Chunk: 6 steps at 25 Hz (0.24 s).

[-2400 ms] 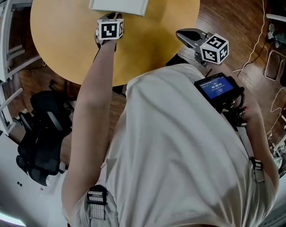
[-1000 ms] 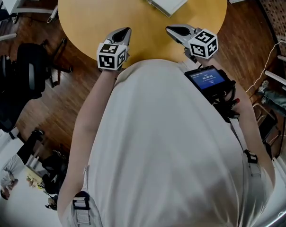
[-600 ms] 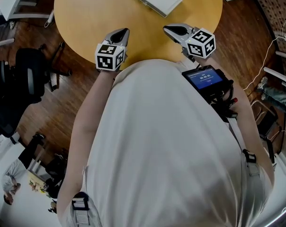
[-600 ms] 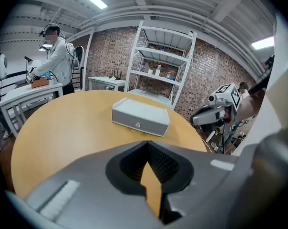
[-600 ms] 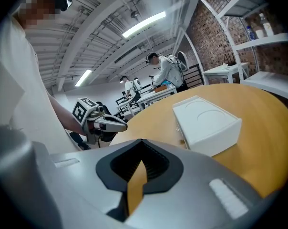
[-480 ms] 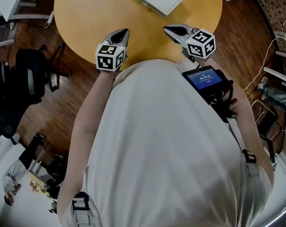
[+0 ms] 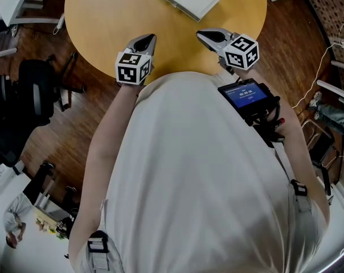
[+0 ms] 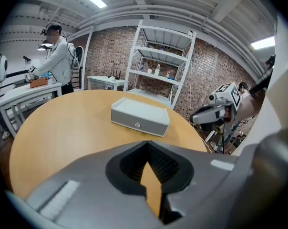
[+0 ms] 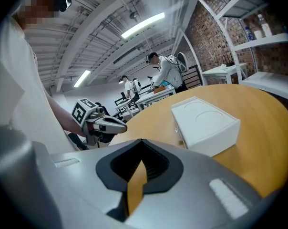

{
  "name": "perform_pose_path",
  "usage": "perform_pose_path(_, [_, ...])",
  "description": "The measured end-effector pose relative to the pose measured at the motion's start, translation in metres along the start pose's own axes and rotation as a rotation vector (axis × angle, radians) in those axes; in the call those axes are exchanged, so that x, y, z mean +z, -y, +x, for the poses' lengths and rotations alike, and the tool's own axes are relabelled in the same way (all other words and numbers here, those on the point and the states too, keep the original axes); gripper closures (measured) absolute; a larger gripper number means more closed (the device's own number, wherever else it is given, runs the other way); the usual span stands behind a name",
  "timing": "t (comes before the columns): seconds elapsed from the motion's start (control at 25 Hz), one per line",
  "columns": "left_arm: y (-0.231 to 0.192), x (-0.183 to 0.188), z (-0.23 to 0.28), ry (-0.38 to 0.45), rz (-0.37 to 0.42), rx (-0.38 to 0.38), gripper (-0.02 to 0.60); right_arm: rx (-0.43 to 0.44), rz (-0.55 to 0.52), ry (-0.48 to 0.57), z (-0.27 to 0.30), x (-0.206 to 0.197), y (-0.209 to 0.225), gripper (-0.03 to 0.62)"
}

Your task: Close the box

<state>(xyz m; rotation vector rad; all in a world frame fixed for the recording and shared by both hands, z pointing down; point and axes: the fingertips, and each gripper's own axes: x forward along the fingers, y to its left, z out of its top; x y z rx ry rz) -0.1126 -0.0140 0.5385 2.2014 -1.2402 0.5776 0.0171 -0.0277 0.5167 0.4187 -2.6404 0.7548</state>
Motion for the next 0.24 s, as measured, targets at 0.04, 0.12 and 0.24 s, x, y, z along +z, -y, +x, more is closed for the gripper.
perform_pose_path(0.04, [-0.0002, -0.0001, -0.0001, 0.000, -0.001, 0.001, 0.581, 0.000, 0.000, -0.001, 0.0001, 0.0000, -0.0001, 0.594])
perform_pose_path(0.12, [-0.0007, 0.0001, -0.0006, -0.001, -0.001, 0.001, 0.581, 0.000, 0.000, -0.002, 0.0001, 0.0002, -0.0001, 0.594])
perform_pose_path(0.24, [-0.0013, 0.0009, -0.0014, -0.001, -0.002, 0.001, 0.581, -0.002, 0.000, -0.003, -0.0001, 0.0011, 0.0001, 0.594])
